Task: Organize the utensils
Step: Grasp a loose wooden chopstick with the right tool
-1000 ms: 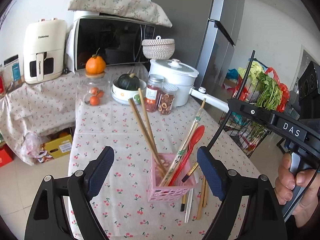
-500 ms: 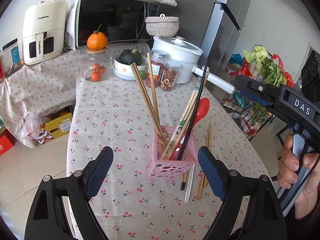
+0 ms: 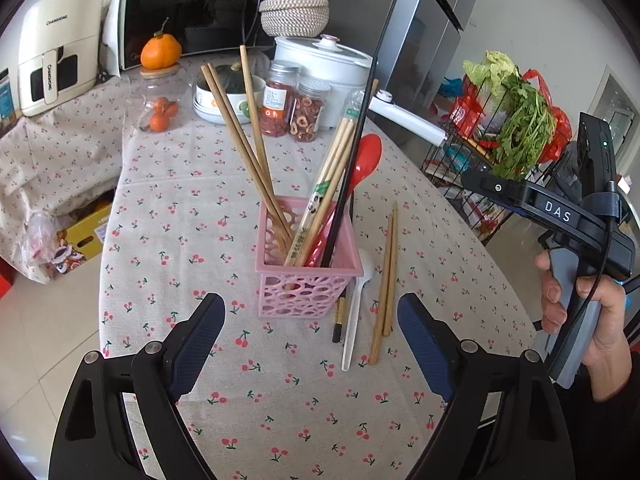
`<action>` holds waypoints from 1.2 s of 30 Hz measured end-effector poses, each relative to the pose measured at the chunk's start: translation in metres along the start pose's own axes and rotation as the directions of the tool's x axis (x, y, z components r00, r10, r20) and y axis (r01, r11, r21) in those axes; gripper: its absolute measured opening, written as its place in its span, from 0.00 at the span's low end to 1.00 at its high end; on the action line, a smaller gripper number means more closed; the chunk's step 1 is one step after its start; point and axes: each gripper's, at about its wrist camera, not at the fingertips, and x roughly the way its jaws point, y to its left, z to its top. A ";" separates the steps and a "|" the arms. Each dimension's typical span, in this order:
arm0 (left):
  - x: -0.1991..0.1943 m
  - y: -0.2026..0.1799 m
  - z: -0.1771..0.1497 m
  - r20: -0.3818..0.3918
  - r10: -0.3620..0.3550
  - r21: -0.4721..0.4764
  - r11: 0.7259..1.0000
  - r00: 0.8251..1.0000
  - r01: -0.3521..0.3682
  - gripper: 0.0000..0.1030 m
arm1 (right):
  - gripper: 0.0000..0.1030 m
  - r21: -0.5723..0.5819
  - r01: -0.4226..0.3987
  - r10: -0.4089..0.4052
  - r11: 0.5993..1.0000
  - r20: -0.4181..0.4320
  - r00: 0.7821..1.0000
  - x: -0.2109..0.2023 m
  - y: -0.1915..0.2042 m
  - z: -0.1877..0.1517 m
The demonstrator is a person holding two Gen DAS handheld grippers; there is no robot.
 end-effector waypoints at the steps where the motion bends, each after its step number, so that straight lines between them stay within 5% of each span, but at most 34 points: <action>1: 0.004 -0.002 -0.004 -0.011 0.000 0.007 1.000 1.000 0.000 0.87 | 0.83 -0.008 0.027 -0.027 1.000 -0.010 1.000 0.005 -0.004 -0.004; 6: 0.019 -0.007 -0.019 -0.035 0.008 0.019 1.000 0.999 -0.008 0.87 | 0.83 -0.041 0.126 -0.129 0.991 -0.104 0.986 0.045 -0.021 -0.031; 13: 0.028 -0.016 -0.030 -0.039 0.007 0.075 0.997 0.999 -0.004 0.87 | 0.82 -0.100 0.132 -0.149 0.986 -0.183 0.972 0.092 -0.030 -0.057; 20: 0.038 -0.029 -0.040 -0.088 -0.033 0.125 0.991 0.996 0.044 0.87 | 0.61 -0.165 0.121 -0.158 0.979 -0.235 0.959 0.119 -0.023 -0.065; 31: 0.038 -0.044 -0.044 -0.112 -0.080 0.162 0.982 0.990 0.098 0.76 | 0.47 -0.209 0.141 -0.202 0.968 -0.307 0.930 0.126 -0.016 -0.066; 32: 0.038 -0.047 -0.044 -0.114 -0.085 0.168 0.980 0.990 0.104 0.73 | 0.39 -0.210 0.153 -0.216 0.966 -0.319 0.923 0.127 -0.017 -0.064; 33: 0.038 -0.050 -0.044 -0.116 -0.091 0.176 0.978 0.989 0.111 0.70 | 0.19 -0.200 0.156 -0.217 0.967 -0.337 0.916 0.127 -0.018 -0.061; 36: 0.039 -0.062 -0.043 -0.118 -0.100 0.211 0.970 0.988 0.123 0.62 | 0.04 -0.125 0.153 -0.191 0.980 -0.396 0.898 0.122 -0.034 -0.058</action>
